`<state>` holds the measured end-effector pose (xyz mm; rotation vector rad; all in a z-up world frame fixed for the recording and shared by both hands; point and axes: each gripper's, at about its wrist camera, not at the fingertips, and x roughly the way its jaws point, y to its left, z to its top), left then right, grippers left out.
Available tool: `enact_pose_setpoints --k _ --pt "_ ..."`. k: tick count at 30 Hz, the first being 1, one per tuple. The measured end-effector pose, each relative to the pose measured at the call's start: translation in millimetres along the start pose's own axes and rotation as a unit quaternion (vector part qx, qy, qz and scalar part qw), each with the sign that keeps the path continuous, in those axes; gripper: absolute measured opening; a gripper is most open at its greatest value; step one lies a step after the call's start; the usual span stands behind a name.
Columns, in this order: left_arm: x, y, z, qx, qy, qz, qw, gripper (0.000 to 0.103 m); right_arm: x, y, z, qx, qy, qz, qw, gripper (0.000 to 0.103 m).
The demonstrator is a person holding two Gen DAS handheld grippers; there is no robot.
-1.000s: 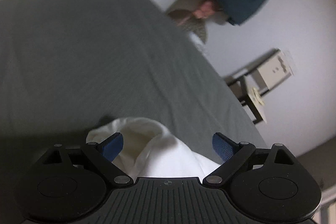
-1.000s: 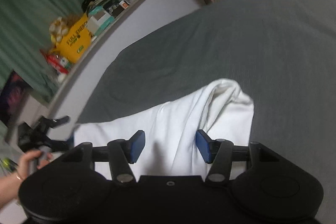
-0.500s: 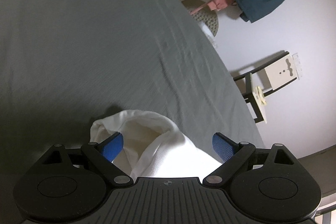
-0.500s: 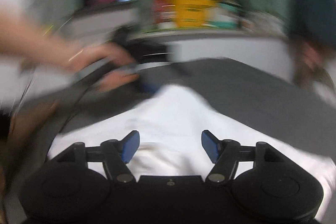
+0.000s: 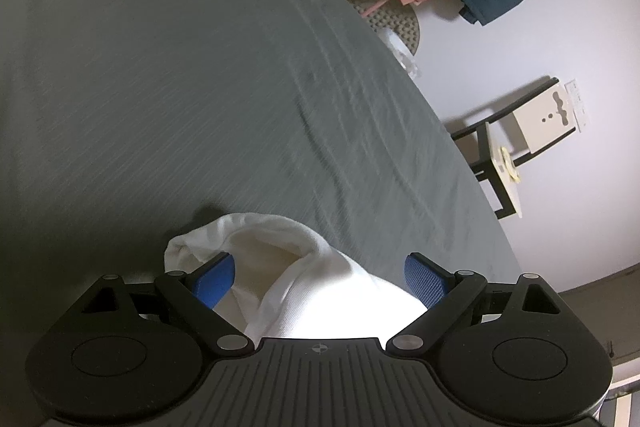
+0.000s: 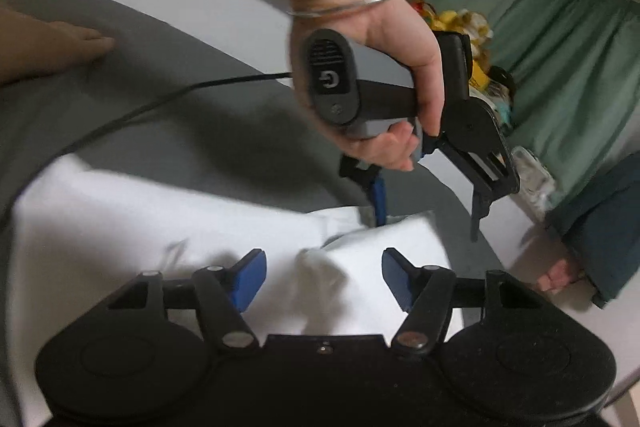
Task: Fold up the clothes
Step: 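Move both grippers over the shirt and reposition around its body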
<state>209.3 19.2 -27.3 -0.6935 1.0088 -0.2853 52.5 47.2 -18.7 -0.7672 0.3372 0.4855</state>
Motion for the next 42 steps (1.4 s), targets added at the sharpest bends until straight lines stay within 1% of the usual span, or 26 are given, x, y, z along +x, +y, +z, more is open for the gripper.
enact_pose_setpoints --k 3,4,6,9,10,11,12,13,14,15,20,24,28,29,32,35,36,37,38,39,40,42 --pt "2.5 -0.9 0.9 -0.005 0.002 0.0 1.0 0.093 26.4 -1.7 13.4 0.003 0.031 -0.005 1.0 0.057" --pt "2.6 -0.7 1.2 -0.006 0.003 0.001 1.0 0.093 34.2 -1.9 16.7 0.004 0.038 -0.006 0.999 0.052" --pt "4.2 -2.0 2.4 -0.004 0.004 0.001 1.0 0.093 47.5 -1.3 21.1 0.005 0.048 -0.009 0.999 0.047" --pt "6.0 -2.0 2.9 -0.007 0.005 -0.002 1.0 0.093 61.8 0.5 21.8 0.007 0.059 -0.012 0.998 0.042" --pt "6.6 -1.8 2.7 -0.006 0.006 -0.003 1.0 0.093 66.0 1.2 21.5 0.008 0.062 -0.013 0.998 0.035" --pt "6.9 -1.5 2.4 -0.006 0.006 -0.003 1.0 0.093 69.4 1.4 20.4 0.011 0.064 -0.012 0.998 0.03" --pt "6.5 -0.9 2.2 -0.005 0.007 -0.002 1.0 0.093 71.2 0.9 17.9 0.017 0.066 -0.01 0.998 0.022" --pt "6.0 -0.1 2.2 -0.004 0.007 -0.002 1.0 0.093 71.8 0.0 15.6 0.023 0.065 -0.008 0.998 0.016" --pt "5.3 1.3 2.5 -0.004 0.007 -0.003 1.0 0.093 69.7 -1.7 14.0 0.029 0.057 -0.009 0.998 0.013" --pt "5.0 2.6 2.9 -0.005 0.008 -0.003 1.0 0.093 66.6 -3.7 12.9 0.034 0.049 -0.009 0.998 0.006" --pt "2.6 5.7 5.8 0.0 0.008 0.003 1.0 0.093 38.7 -19.0 15.0 0.056 -0.01 -0.014 0.998 0.005" --pt "0.8 5.6 7.7 0.005 0.001 0.009 0.9999 0.093 13.6 -32.1 22.0 0.078 -0.041 0.013 0.996 0.004" --pt "-0.1 7.9 9.7 0.007 -0.014 0.018 0.9997 0.093 5.3 -21.9 26.1 0.07 -0.036 0.044 0.996 0.004" --pt "-0.2 8.1 11.2 0.008 -0.021 0.023 0.9995 0.093 2.5 -12.7 26.0 0.068 -0.028 0.05 0.996 0.004" --pt "0.1 9.9 16.6 0.012 -0.035 0.045 0.9983 0.093 16.4 3.9 22.1 0.069 0.005 0.071 0.995 0.004" --pt "-0.8 13.9 20.9 0.011 -0.048 0.062 0.9969 0.093 29.3 16.9 15.5 0.077 0.031 0.078 0.993 0.007" --pt "-1.8 15.9 21.7 0.008 -0.052 0.064 0.9966 0.093 31.4 20.2 14.0 0.08 0.035 0.083 0.993 0.015" --pt "-3.4 17.5 22.0 0.005 -0.055 0.064 0.9964 0.093 29.3 21.9 14.7 0.084 0.034 0.093 0.992 0.03" --pt "-5.4 17.9 22.4 0.01 -0.057 0.063 0.9963 0.093 22.4 23.0 17.0 0.086 0.027 0.096 0.991 0.038" --pt "-8.2 16.1 22.9 0.024 -0.057 0.06 0.9963 0.093 13.2 21.2 18.3 0.09 0.016 0.1 0.991 0.052" --pt "-11.1 14.3 23.4 0.039 -0.057 0.057 0.996 0.093 -0.1 14.4 17.9 0.097 -0.001 0.107 0.989 0.057" --pt "-16.9 8.7 23.2 0.08 -0.047 0.049 0.9945 0.093 -27.3 -8.7 13.3 0.13 -0.024 0.116 0.984 0.062"
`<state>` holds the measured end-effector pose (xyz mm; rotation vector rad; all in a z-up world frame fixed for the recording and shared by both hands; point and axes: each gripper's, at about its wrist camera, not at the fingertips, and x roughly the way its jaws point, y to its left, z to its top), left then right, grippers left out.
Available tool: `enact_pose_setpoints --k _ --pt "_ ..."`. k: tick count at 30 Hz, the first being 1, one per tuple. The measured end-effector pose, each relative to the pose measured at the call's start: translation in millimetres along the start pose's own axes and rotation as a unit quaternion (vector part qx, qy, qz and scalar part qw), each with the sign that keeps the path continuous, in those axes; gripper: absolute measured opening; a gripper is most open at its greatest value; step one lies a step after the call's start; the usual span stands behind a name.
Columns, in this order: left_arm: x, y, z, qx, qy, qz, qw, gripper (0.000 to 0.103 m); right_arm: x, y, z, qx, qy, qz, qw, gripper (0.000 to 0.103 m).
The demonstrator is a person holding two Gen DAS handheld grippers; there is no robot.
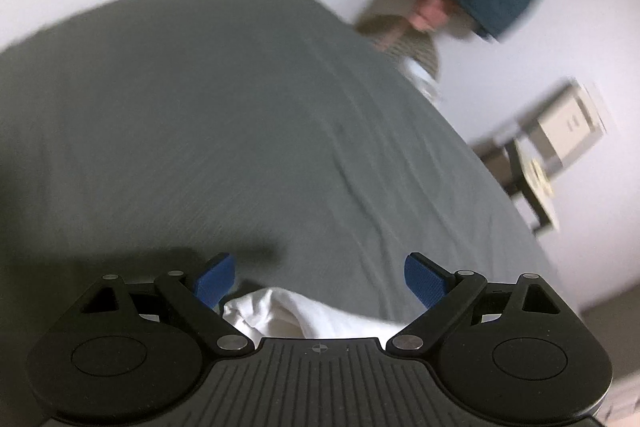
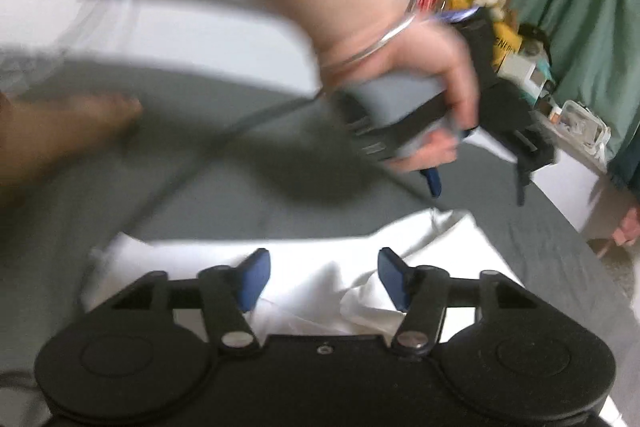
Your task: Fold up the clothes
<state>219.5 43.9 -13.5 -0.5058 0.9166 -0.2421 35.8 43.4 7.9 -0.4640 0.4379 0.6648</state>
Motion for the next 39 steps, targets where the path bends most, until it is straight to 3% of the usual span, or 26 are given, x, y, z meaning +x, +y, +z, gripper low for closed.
enact_pose_setpoints --k 3,7,9,11,14,16,18,21,25,27,33,34,37,39 --pt "-8.0 -5.1 -4.4 0.048 0.037 -0.028 0.9978 0.093 -39.9 -57.2 -11.8 0.114 0.005 -0.031 0.993 0.065" --pt "-28.5 -16.6 -24.1 0.109 0.067 -0.036 0.9911 0.093 -81.6 -155.6 -68.6 0.308 0.051 -0.059 0.948 0.065" --pt "-47.7 -34.4 -41.0 0.187 0.078 -0.047 0.9782 0.093 -100.9 -173.2 -96.6 0.318 0.052 -0.037 0.946 0.063" --pt "-68.5 -61.6 -66.6 0.307 0.09 -0.054 0.9458 0.093 -105.5 -164.3 -105.0 0.264 0.059 -0.014 0.963 0.063" --pt "-96.2 -94.1 -121.1 0.489 0.085 -0.063 0.8659 0.093 -102.6 -139.0 -102.9 0.146 0.077 0.013 0.986 0.061" --pt "-105.5 -103.4 -160.1 0.571 0.066 -0.044 0.8173 0.093 -98.7 -119.9 -96.9 0.065 0.085 0.024 0.994 0.055" --pt "-102.7 -108.1 -187.5 0.628 0.058 -0.013 0.7758 0.093 -96.4 -112.5 -94.8 0.045 0.082 0.036 0.995 0.052" --pt "-97.1 -111.5 -206.5 0.675 0.047 0.011 0.7361 0.092 -93.5 -103.7 -95.2 0.028 0.094 0.046 0.994 0.051" --pt "-89.9 -111.1 -237.7 0.762 0.028 0.058 0.6447 0.092 -86.5 -94.5 -102.4 0.008 0.109 0.041 0.993 0.046" --pt "-90.8 -109.0 -245.4 0.796 0.026 0.065 0.6013 0.092 -83.0 -95.2 -105.6 0.016 0.108 0.042 0.993 0.044" --pt "-97.0 -106.6 -260.3 0.842 0.02 0.079 0.5325 0.091 -81.5 -106.0 -108.6 0.083 0.099 0.041 0.991 0.03" --pt "-96.5 -106.5 -262.1 0.846 0.018 0.081 0.5261 0.086 -81.0 -108.0 -109.0 0.088 0.1 0.037 0.99 0.024" --pt "-96.2 -105.9 -267.5 0.858 0.017 0.087 0.5065 0.084 -80.1 -113.5 -110.4 0.103 0.102 0.03 0.989 0.013" --pt "-95.0 -107.0 -269.0 0.861 0.019 0.089 0.4999 0.072 -80.1 -116.5 -111.4 0.111 0.102 0.029 0.988 0.011"
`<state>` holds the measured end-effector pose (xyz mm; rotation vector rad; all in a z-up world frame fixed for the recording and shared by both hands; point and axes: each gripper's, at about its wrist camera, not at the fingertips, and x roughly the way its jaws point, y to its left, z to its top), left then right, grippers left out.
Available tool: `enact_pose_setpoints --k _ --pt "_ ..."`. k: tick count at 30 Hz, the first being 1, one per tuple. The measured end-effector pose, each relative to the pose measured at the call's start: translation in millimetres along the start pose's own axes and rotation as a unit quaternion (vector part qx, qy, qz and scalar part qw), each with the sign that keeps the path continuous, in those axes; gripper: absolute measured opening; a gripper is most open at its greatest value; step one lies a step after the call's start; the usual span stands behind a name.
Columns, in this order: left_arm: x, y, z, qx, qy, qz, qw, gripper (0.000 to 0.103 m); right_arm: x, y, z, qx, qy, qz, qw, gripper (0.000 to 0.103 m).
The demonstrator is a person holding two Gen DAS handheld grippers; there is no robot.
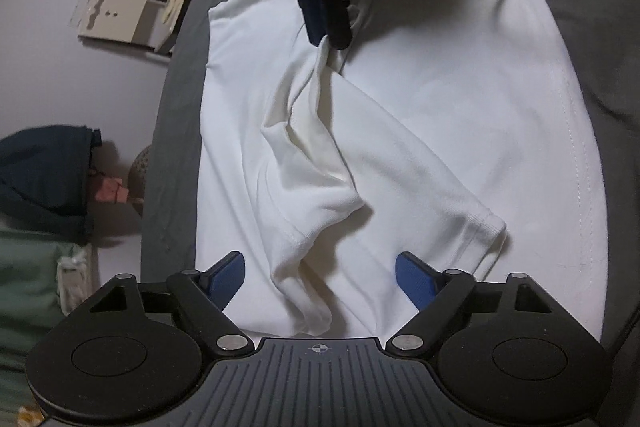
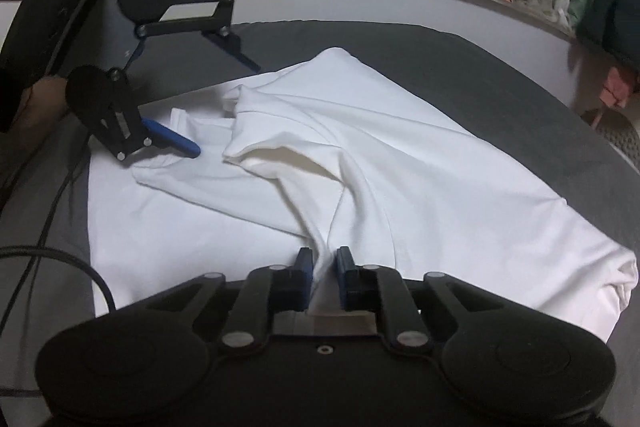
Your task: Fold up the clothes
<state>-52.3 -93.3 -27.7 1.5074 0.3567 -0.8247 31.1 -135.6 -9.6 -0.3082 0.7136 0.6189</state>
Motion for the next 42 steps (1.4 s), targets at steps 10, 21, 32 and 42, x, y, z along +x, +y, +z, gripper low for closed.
enact_pose_setpoints --k 10,21,32,42 --pt "-3.6 11.2 1.1 -0.048 -0.011 -0.009 0.9988 0.068 -6.7 -3.6 -1.7 0.002 -0.01 -0.004 1.0 0.006" --pt "-2.3 12.6 8.6 0.036 -0.014 0.022 0.999 0.068 -2.8 6.2 -3.8 -0.045 -0.006 -0.033 0.998 0.013" --pt "15.1 -0.4 22.8 0.079 -0.024 0.006 0.9966 0.031 -1.1 13.0 -6.9 -0.087 -0.013 -0.045 0.995 0.005" --pt "-13.4 43.9 -0.1 -0.172 -0.108 -0.083 0.9757 0.007 -71.0 -53.6 -6.4 0.027 -0.082 0.06 0.994 0.004"
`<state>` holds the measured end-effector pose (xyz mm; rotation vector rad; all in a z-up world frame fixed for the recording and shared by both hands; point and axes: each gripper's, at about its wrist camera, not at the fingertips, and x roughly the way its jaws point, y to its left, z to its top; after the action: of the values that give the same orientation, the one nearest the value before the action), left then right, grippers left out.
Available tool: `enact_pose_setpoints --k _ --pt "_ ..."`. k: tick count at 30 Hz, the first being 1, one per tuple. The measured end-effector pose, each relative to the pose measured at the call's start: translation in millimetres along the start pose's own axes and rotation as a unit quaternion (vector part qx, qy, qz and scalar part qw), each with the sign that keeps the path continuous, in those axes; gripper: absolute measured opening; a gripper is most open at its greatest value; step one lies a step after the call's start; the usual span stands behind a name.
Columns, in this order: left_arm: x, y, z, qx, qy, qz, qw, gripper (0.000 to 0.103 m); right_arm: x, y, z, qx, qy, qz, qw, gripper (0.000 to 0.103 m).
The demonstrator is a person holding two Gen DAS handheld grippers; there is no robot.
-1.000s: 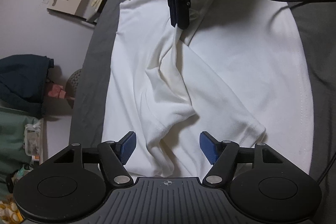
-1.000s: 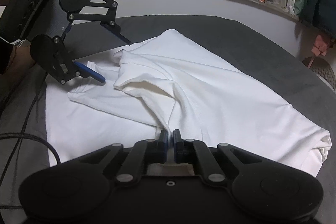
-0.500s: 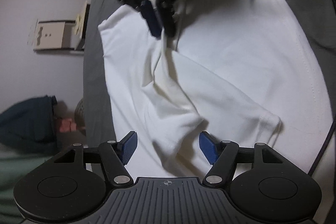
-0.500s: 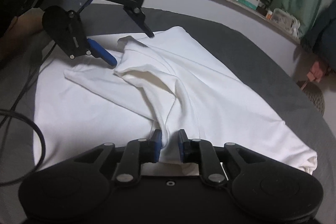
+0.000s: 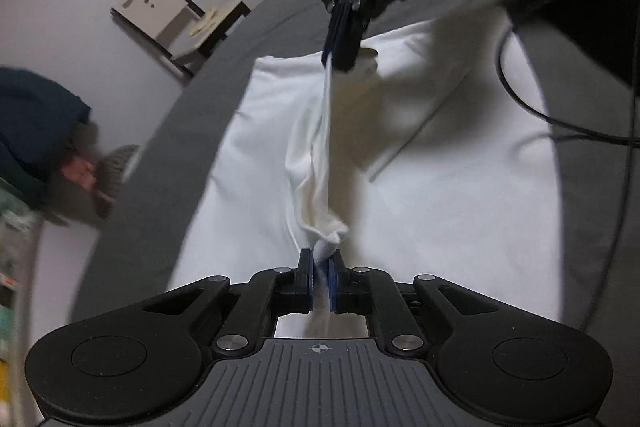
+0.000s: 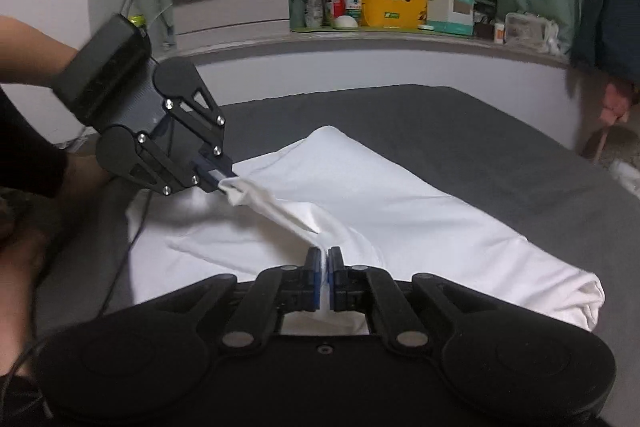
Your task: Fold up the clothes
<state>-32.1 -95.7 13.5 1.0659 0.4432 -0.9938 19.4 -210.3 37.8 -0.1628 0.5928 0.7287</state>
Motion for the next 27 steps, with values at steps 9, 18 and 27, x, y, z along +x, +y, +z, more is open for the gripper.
enact_pose_setpoints --k 9,18,27 --pt "12.6 -17.6 -23.2 -0.01 0.043 -0.026 0.9987 0.008 54.3 32.7 -17.7 -0.072 0.127 0.031 0.989 0.009" --pt "6.9 -7.1 -39.7 0.022 0.049 0.059 0.9968 0.079 13.8 7.5 -18.6 -0.071 0.09 -0.034 0.993 0.031" --pt "12.1 -7.2 -38.2 0.049 0.069 0.078 0.9934 0.079 39.3 34.2 -38.3 -0.208 0.144 -0.103 0.962 0.031"
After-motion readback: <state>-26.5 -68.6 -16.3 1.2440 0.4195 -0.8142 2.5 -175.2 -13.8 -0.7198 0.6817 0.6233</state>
